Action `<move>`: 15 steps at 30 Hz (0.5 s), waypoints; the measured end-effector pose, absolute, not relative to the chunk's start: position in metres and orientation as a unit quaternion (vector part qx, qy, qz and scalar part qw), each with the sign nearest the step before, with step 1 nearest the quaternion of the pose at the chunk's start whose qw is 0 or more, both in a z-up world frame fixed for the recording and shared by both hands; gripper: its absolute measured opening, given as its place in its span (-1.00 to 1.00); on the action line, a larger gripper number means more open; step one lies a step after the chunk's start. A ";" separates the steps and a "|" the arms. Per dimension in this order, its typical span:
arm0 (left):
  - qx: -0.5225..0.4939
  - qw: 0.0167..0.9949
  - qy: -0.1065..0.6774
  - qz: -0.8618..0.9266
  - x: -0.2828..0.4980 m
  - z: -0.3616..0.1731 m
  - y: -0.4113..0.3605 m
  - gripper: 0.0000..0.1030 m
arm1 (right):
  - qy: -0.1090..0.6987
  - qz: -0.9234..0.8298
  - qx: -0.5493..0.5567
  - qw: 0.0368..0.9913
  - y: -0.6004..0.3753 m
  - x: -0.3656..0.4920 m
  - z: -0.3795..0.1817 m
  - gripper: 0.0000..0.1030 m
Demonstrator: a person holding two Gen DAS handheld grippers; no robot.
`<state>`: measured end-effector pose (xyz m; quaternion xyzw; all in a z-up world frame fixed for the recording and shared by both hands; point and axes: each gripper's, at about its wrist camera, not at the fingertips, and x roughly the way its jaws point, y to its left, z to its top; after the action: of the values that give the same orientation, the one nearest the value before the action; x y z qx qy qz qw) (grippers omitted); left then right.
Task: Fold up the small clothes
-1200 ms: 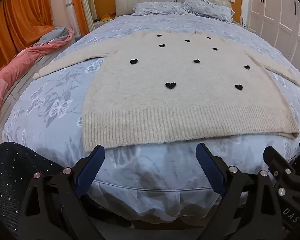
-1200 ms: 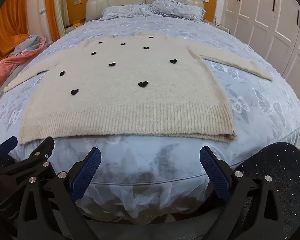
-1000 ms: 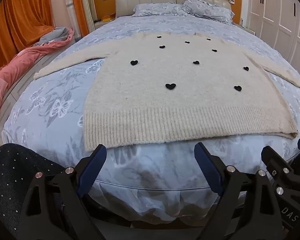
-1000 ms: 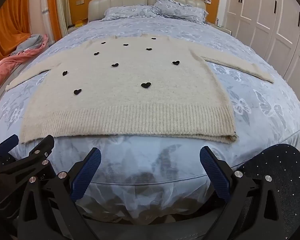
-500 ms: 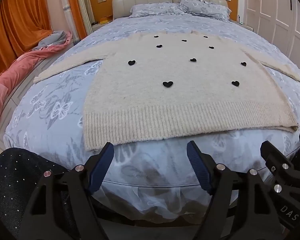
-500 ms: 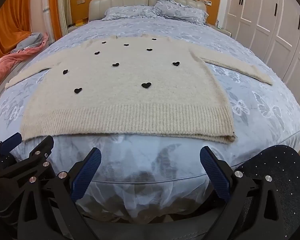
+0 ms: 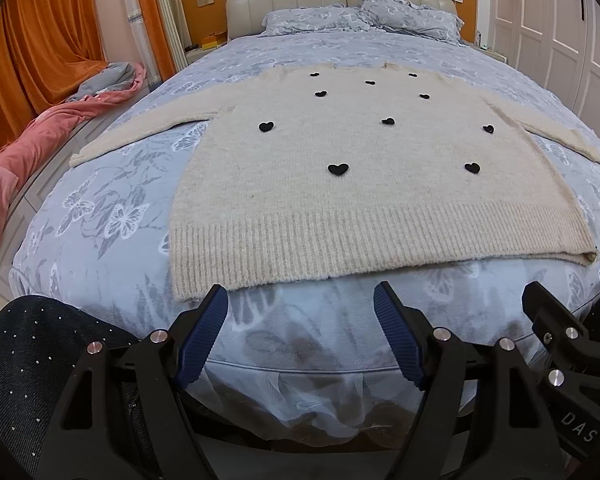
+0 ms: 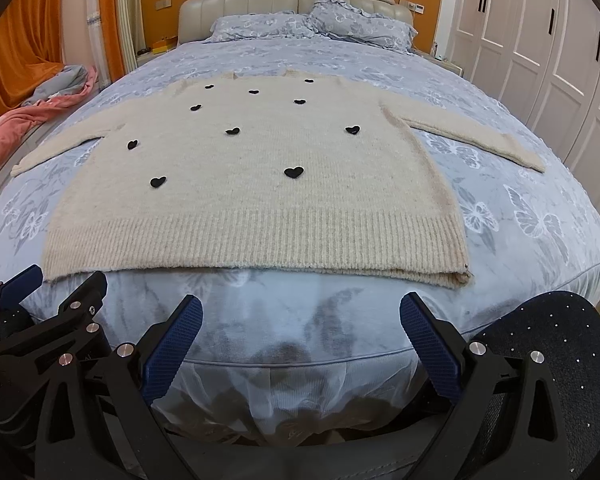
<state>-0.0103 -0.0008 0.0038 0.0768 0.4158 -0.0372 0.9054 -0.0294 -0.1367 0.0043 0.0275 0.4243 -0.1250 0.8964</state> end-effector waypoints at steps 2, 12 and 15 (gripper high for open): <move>0.077 0.906 0.415 -0.037 -0.011 0.004 0.000 0.42 | 0.424 -0.124 0.028 0.897 -0.137 -0.030 0.004 0.90; 0.078 0.906 0.414 -0.036 -0.011 0.006 0.001 0.43 | 0.424 -0.125 0.027 0.896 -0.137 -0.030 0.004 0.90; 0.078 0.906 0.414 -0.036 -0.011 0.006 0.001 0.43 | 0.424 -0.124 0.028 0.897 -0.137 -0.030 0.003 0.90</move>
<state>-0.0109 0.0007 0.0055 0.0777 0.4144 -0.0363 0.9060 -0.0297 -0.1373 0.0035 0.0277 0.4242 -0.1243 0.8966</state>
